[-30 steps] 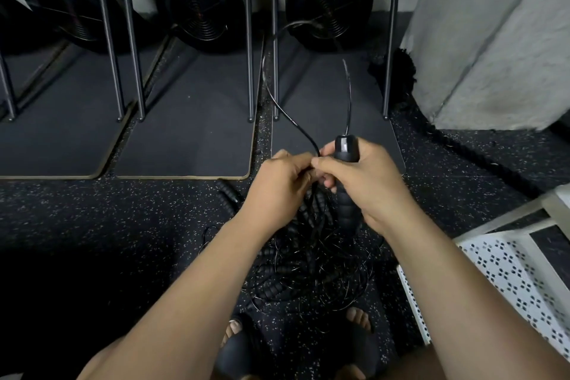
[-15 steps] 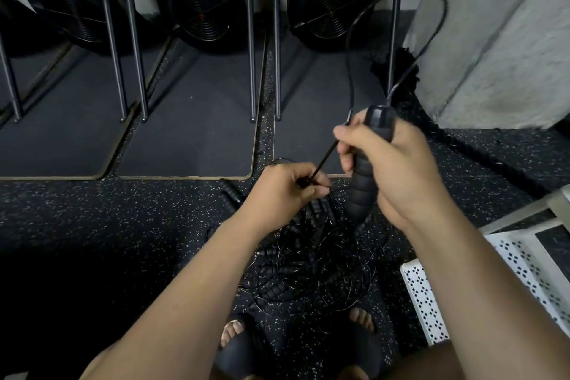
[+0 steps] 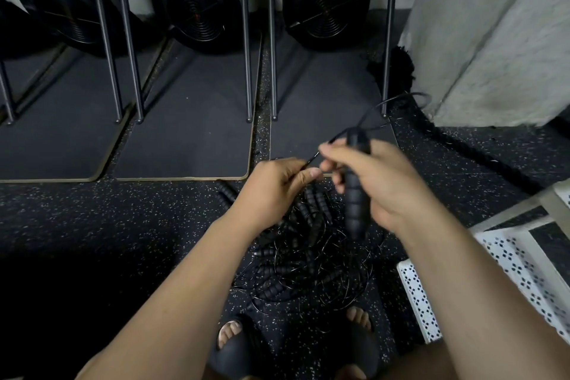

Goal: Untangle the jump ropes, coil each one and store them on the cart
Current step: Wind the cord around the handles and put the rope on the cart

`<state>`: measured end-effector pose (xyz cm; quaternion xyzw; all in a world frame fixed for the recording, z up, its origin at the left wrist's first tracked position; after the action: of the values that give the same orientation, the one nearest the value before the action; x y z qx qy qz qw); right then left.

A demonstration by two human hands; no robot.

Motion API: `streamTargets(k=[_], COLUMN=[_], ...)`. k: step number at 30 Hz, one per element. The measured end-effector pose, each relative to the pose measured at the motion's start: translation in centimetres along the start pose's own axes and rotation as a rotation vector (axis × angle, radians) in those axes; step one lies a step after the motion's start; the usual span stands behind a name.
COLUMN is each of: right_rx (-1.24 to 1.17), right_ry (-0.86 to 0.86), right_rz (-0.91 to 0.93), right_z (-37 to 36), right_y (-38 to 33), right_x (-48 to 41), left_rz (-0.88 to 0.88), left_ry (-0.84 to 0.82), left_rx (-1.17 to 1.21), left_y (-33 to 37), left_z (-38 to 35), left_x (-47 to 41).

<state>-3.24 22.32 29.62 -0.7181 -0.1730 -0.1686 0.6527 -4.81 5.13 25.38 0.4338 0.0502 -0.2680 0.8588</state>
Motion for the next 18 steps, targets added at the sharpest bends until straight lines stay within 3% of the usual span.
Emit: streamTargets(k=[7,18], right_rx=[0.271,-0.239], right_ry=[0.113,0.165], right_rz=[0.171,0.393], right_z=[-1.5,2.2], right_y=[0.2,-4.4], right_x=[0.1,2.5], left_rz=[-0.029,0.148], left_ry=[-0.002,-0.103], left_rx=[-0.026,-0.047], left_y=[-0.2,-2.2], left_z=[0.1,0.3], left_x=[0.0,0.7])
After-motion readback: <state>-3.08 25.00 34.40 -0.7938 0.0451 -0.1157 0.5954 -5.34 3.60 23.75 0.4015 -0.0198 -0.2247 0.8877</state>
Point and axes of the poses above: each hand's wrist, its own x-axis away from the middle knuckle, its own z-axis out of the back of the hand, y = z × x, the point moved 5 cm from there along -x, towards the middle knuckle, and after that the axes turned 10 degrees about -z, right-handed, at the moved point
